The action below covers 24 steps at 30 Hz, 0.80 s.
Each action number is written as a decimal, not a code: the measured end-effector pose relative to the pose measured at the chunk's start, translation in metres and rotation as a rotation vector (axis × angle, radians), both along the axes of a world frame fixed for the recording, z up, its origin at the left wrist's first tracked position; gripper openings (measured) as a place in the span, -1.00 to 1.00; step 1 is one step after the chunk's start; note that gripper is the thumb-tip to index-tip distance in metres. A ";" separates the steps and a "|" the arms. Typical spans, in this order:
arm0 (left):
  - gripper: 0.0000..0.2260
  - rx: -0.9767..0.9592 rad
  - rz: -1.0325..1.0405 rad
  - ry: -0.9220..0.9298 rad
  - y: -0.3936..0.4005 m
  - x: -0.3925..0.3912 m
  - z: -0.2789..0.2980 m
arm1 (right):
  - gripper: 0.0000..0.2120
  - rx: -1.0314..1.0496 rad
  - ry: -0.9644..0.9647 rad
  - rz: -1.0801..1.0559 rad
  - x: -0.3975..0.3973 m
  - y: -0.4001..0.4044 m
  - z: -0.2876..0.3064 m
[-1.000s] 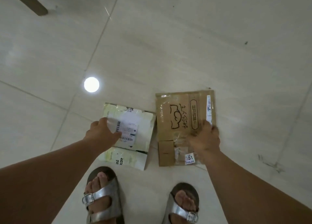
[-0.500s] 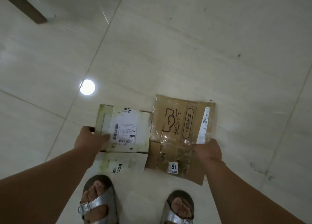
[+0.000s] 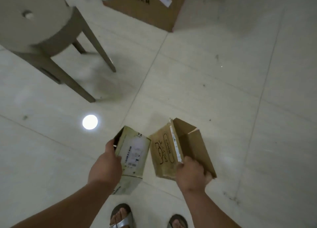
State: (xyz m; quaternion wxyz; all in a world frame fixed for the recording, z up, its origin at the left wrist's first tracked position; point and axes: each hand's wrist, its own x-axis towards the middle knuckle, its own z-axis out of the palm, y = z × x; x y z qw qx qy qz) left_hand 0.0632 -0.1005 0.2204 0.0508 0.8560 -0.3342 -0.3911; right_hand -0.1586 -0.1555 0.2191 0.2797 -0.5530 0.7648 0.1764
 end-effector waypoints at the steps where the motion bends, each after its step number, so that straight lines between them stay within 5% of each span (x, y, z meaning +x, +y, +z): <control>1: -0.67 -0.013 -0.010 -0.015 -0.013 0.011 0.028 | -0.86 -0.029 0.007 0.009 0.006 -0.015 0.027; 10: -0.78 -0.325 0.067 -0.228 -0.177 0.089 0.247 | -0.79 -0.106 -0.284 -0.017 0.055 -0.185 0.222; 24: -0.76 -0.372 0.050 -0.498 -0.417 0.185 0.382 | -0.84 -0.292 -0.503 0.071 0.163 -0.464 0.384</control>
